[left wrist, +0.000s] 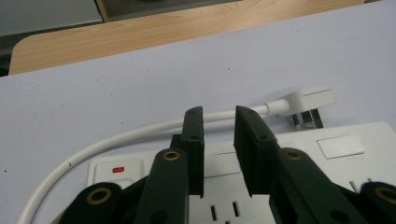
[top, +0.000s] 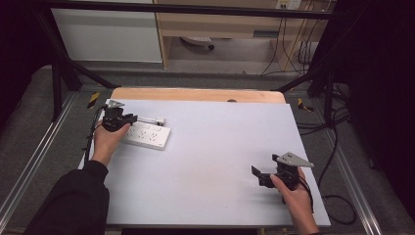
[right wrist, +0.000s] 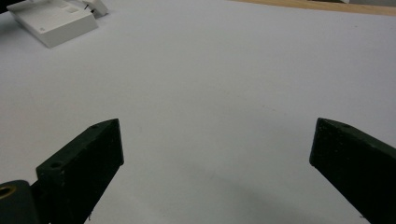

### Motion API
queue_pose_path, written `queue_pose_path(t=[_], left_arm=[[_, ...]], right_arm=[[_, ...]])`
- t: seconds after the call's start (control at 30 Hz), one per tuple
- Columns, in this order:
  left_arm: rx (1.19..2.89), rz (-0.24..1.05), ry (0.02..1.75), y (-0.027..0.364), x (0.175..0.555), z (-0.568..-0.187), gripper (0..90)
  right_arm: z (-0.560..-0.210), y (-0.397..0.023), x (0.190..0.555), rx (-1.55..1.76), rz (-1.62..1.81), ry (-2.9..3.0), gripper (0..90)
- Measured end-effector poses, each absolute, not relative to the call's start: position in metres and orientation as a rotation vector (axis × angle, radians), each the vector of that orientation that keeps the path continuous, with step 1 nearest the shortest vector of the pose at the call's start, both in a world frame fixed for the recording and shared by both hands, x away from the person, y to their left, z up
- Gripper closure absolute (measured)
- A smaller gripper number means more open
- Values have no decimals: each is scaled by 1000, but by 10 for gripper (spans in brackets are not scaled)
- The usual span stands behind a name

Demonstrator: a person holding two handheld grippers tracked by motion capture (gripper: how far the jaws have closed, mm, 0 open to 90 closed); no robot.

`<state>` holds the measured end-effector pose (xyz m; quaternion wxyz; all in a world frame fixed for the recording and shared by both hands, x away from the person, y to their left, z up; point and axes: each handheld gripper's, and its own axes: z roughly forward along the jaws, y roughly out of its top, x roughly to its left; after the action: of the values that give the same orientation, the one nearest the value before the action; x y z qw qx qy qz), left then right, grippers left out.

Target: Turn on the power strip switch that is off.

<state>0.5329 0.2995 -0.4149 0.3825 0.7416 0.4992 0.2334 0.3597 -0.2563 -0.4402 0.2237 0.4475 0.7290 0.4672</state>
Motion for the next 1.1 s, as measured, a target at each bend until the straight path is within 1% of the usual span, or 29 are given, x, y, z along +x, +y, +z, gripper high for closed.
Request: queue_pose_path(t=[0.1,0.27,1.1], left_arm=[[1894,583,1274,300,532,-417,844],[1891,587,1272,300,531,-418,900],[1915,601,1316,302,535,-426,900]], right_arm=[[-440,-256,360,1235,1291,2013,33],[-440,-256,360,1234,1292,2012,33],[-440,-256,359,1237,1297,2014,32]])
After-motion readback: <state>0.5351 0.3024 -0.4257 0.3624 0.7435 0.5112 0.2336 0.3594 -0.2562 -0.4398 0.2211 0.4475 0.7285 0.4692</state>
